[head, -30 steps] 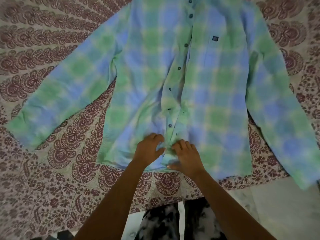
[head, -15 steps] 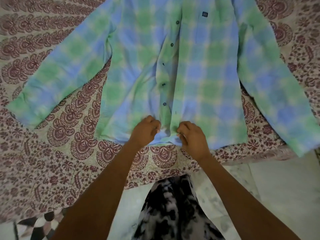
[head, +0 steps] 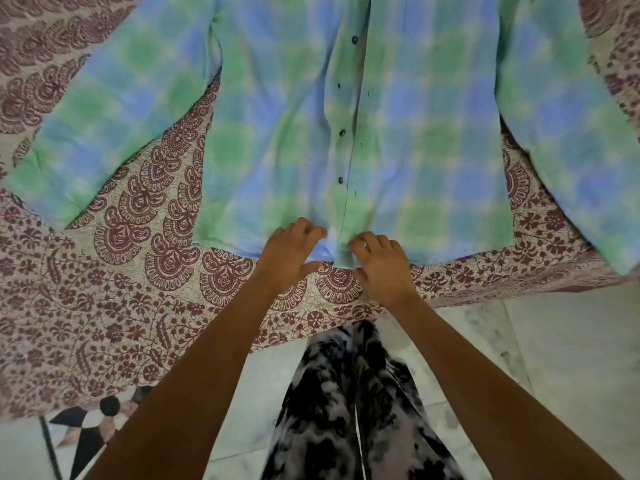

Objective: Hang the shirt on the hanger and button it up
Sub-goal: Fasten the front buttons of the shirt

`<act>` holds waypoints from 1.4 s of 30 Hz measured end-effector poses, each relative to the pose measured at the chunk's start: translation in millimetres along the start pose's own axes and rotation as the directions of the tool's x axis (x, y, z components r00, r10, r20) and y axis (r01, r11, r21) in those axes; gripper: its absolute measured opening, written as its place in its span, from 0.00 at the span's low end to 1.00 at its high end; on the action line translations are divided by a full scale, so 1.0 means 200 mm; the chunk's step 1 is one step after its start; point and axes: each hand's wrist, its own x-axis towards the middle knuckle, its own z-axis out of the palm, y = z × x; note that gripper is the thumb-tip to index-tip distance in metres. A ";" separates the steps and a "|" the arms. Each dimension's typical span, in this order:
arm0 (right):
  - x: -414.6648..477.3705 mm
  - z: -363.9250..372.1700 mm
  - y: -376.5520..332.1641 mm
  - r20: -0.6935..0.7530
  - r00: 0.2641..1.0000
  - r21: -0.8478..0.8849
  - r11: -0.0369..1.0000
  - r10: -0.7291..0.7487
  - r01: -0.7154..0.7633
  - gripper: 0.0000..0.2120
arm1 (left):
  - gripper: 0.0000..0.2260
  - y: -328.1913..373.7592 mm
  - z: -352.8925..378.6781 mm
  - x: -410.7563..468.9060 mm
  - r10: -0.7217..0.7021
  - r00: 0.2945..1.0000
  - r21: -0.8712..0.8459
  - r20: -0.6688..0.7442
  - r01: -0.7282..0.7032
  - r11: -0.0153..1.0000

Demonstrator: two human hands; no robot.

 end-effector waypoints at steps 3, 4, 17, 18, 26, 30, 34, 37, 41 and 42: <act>0.01 -0.04 0.00 -0.102 0.994 0.157 0.987 0.044 -0.028 0.07 | 0.25 0.05 0.00 0.03 0.069 0.997 0.038 -0.021 -0.068 0.997; 0.01 -0.07 -0.01 -0.126 0.988 0.230 0.971 0.088 -0.057 0.09 | 0.26 0.06 0.00 0.05 0.074 0.997 0.053 -0.031 -0.072 0.996; -0.09 -0.13 0.04 -0.291 0.953 0.228 0.973 0.082 -0.014 0.24 | 0.11 0.18 -0.02 0.00 0.004 0.895 -0.180 -0.446 -0.094 0.979; -0.10 -0.12 0.03 -0.275 0.960 0.203 0.979 0.049 0.009 0.26 | 0.11 0.18 -0.02 -0.04 0.006 0.880 -0.183 -0.475 -0.106 0.977; -0.19 0.00 -0.01 0.037 0.999 0.214 0.976 0.030 -0.037 0.21 | 0.16 0.12 0.14 -0.16 -0.001 0.987 -0.147 -0.163 -0.023 0.989; -0.15 -0.06 0.02 0.094 0.996 0.259 0.966 -0.005 -0.020 0.22 | 0.18 0.14 0.09 -0.09 -0.012 0.990 -0.155 -0.143 -0.011 0.988; -0.03 -0.13 0.01 0.006 0.999 0.320 0.947 0.040 -0.040 0.22 | 0.17 0.17 -0.03 -0.01 -0.141 0.954 -0.277 -0.264 0.065 0.959; 0.10 -0.15 0.01 -0.069 0.979 0.305 0.939 0.191 -0.162 0.16 | 0.12 0.15 -0.10 0.10 -0.298 0.908 -0.398 -0.294 0.167 0.902; 0.26 -0.17 0.01 -0.013 0.919 0.327 0.870 0.395 -0.369 0.12 | 0.10 0.14 -0.14 0.26 -0.330 0.909 -0.447 -0.254 0.192 0.874; 0.30 -0.17 0.01 0.026 0.906 0.320 0.855 0.423 -0.408 0.12 | 0.10 0.14 -0.14 0.29 -0.336 0.917 -0.449 -0.218 0.211 0.868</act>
